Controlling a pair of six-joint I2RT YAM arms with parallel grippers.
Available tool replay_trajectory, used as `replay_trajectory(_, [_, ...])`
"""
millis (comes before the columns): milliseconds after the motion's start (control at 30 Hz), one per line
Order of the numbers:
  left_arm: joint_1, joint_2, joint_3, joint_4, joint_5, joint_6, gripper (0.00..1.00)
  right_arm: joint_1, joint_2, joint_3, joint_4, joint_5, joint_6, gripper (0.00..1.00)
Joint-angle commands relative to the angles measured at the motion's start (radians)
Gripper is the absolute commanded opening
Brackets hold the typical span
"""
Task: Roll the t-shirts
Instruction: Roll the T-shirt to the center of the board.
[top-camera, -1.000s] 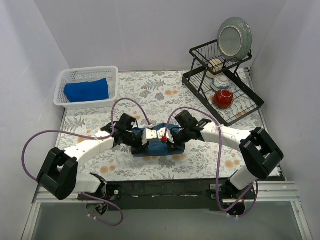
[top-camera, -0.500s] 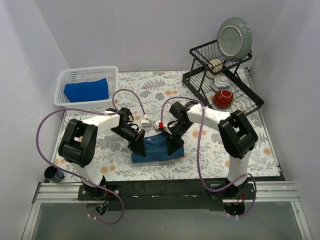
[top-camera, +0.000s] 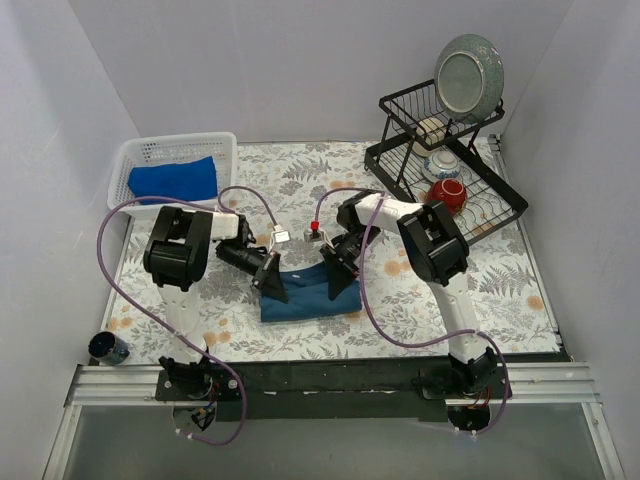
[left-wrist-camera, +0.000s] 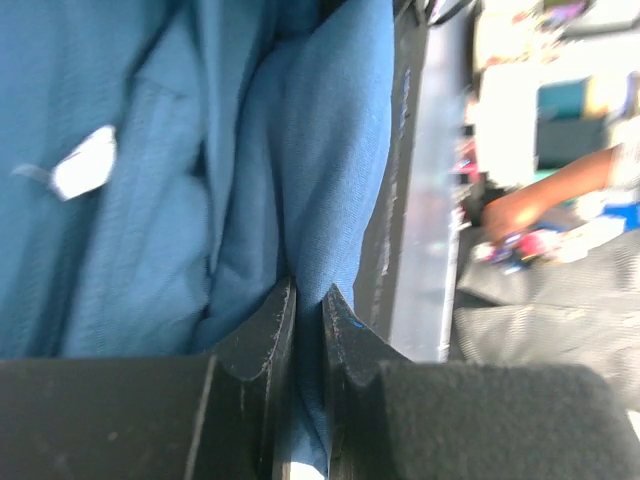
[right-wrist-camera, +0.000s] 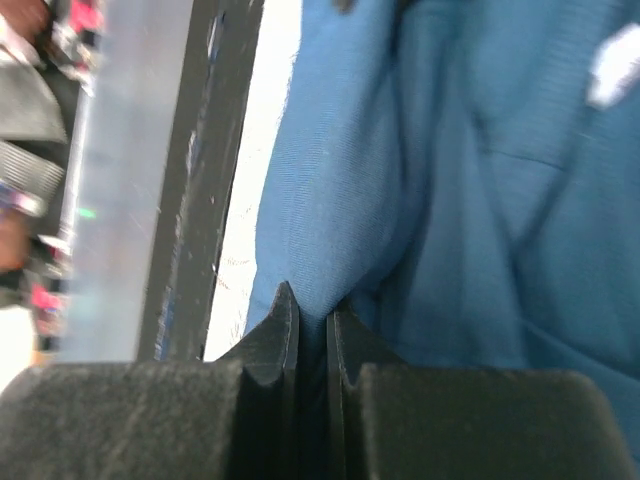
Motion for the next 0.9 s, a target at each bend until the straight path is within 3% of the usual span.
replay_trajectory(0, [0.087, 0.048, 0.007, -0.013, -0.154, 0.059, 0.09, -0.053, 0.178, 0.145, -0.075, 0.139, 0.089, 0.01])
replay_trajectory(133, [0.112, -0.056, -0.007, 0.128, -0.188, -0.053, 0.23, -0.056, 0.252, 0.193, -0.073, 0.142, 0.117, 0.01])
replay_trajectory(300, [0.112, -0.405, -0.062, 0.472, -0.269, -0.213, 0.46, -0.055, 0.336, 0.219, -0.072, 0.179, 0.180, 0.01])
replay_trajectory(367, [0.083, -0.504, -0.094, 0.533, -0.297, -0.215, 0.51, -0.058, 0.347, 0.216, -0.070, 0.183, 0.181, 0.01])
replay_trajectory(667, [-0.256, -0.972, -0.425, 0.648, -0.445, -0.096, 0.54, -0.044, 0.389, 0.248, 0.016, 0.217, 0.301, 0.01])
replay_trajectory(733, [-0.340, -1.042, -0.535, 0.756, -0.560, -0.109, 0.55, -0.044, 0.396, 0.252, 0.017, 0.222, 0.312, 0.01])
replay_trajectory(867, [-0.402, -1.182, -0.687, 0.938, -0.705, -0.080, 0.57, -0.046, 0.398, 0.249, 0.022, 0.225, 0.329, 0.01])
